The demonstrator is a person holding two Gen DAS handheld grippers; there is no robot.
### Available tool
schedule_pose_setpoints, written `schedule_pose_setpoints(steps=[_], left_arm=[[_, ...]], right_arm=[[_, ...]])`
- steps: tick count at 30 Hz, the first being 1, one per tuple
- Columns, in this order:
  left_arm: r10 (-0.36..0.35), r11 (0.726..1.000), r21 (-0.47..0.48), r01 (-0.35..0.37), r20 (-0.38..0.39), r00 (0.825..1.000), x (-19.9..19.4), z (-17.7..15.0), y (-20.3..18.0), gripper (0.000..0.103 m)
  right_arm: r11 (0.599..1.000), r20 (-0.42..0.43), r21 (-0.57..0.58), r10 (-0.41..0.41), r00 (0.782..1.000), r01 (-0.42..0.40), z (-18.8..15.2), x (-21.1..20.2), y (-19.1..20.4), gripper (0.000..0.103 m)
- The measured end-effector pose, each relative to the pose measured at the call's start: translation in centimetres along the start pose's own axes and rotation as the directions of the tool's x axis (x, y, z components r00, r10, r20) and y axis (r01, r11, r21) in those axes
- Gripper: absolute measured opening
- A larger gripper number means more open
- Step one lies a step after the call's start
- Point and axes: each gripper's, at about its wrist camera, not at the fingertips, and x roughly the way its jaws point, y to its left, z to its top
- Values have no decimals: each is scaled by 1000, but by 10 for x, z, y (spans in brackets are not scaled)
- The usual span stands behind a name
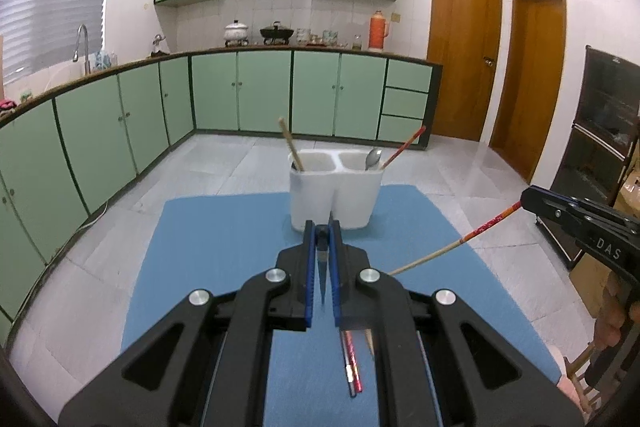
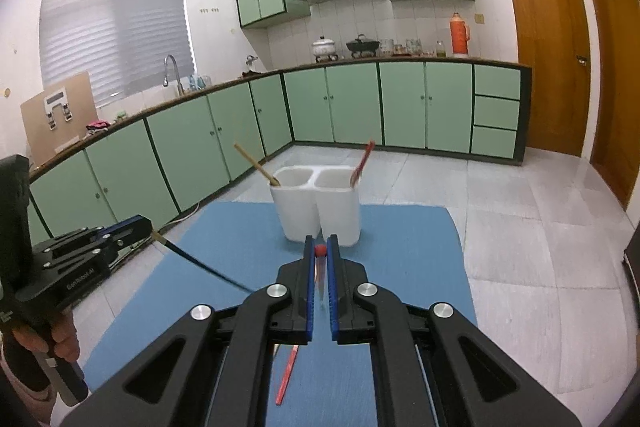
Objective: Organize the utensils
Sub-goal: 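Grasp a black chopstick with the left tool while the right tool grasps a red chopstick, lift toward holder, then lower both chopsticks into the white holder and open both tools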
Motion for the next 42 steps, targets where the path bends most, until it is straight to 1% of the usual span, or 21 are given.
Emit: schedule_pose_setpoints(steps=[6,12,18,25,32,37,39,41,42], left_arm=[[-28,1000,6,28,38,999,-4,16,-5,6],[-45,999,6,45,89,995,-6,38,-9,6],[-50,999,6,50,157,986,-3,67,-11,6],[-43,999,1,44,258,965,2,112,-17,6],[-21,999,-20,30,331,943,17,152,-16,6],[-5,999,-31,18,373,928,37,172,-12,6],[0,999,-31,13,382,924,46,177,-13,6],[7,1000,-30,6,392,920,61,179,-13,6],[7,1000,-30,5,391,920,71,179,-13,6]], right_arm=[[1000,28,-17,21,999,-21,18,-3,1,6],[999,75,-23,29,997,-28,39,-9,0,6],[999,125,-42,33,992,-28,64,-12,-2,6],[997,160,-62,53,986,-44,96,-4,-1,6],[995,175,-90,58,983,-43,130,16,2,6],[993,163,-110,52,985,-34,149,36,3,6],[992,153,-120,43,987,-24,153,46,3,6],[992,127,-126,40,991,-24,155,60,4,6],[991,108,-130,36,994,-21,156,70,5,6]])
